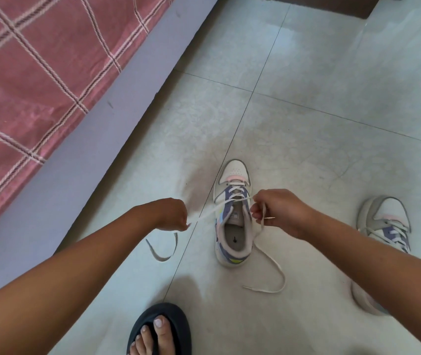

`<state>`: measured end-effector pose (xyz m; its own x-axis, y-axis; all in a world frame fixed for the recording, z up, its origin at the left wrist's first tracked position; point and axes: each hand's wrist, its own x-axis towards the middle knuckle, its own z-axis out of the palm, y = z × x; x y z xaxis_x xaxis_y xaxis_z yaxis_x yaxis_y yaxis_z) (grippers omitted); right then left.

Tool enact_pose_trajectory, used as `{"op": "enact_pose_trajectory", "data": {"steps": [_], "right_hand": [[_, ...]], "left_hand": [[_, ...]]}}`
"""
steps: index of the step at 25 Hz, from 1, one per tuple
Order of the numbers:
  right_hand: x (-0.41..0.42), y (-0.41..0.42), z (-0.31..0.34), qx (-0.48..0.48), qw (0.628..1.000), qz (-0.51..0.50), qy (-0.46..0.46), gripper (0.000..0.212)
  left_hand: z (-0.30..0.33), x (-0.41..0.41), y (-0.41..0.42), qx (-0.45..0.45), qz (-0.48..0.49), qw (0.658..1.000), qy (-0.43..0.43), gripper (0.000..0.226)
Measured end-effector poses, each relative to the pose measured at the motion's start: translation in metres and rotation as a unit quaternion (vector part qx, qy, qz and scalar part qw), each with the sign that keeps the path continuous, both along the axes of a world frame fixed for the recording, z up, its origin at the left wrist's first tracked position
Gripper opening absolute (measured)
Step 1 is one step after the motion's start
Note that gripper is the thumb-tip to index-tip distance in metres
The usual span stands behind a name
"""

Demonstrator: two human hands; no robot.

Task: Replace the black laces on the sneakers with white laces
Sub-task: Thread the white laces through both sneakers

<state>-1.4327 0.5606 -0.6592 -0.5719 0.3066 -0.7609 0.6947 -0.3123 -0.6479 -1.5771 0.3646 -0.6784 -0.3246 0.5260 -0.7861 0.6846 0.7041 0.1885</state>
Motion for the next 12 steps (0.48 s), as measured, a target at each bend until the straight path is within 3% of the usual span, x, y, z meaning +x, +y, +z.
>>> {"op": "enact_pose_trajectory", "data": {"steps": [2,5,9,12], "right_hand": [[0.003,0.021,-0.001,-0.094,0.995,-0.008,0.005,0.016],[0.008,0.037,-0.004,-0.071,0.995,0.067,0.001,0.015],[0.011,0.040,-0.008,0.012,0.993,0.119,-0.013,0.017],[0.015,0.048,-0.008,0.007,0.994,0.105,-0.020,0.022]], "left_hand": [[0.001,0.004,0.028,0.046,-0.003,0.998,0.033,0.031],[0.000,0.011,0.072,0.160,0.122,0.980,0.002,0.040],[-0.015,0.020,0.099,0.111,0.106,0.988,0.012,0.036],[-0.017,0.019,0.103,0.098,0.103,0.990,0.012,0.034]]}}
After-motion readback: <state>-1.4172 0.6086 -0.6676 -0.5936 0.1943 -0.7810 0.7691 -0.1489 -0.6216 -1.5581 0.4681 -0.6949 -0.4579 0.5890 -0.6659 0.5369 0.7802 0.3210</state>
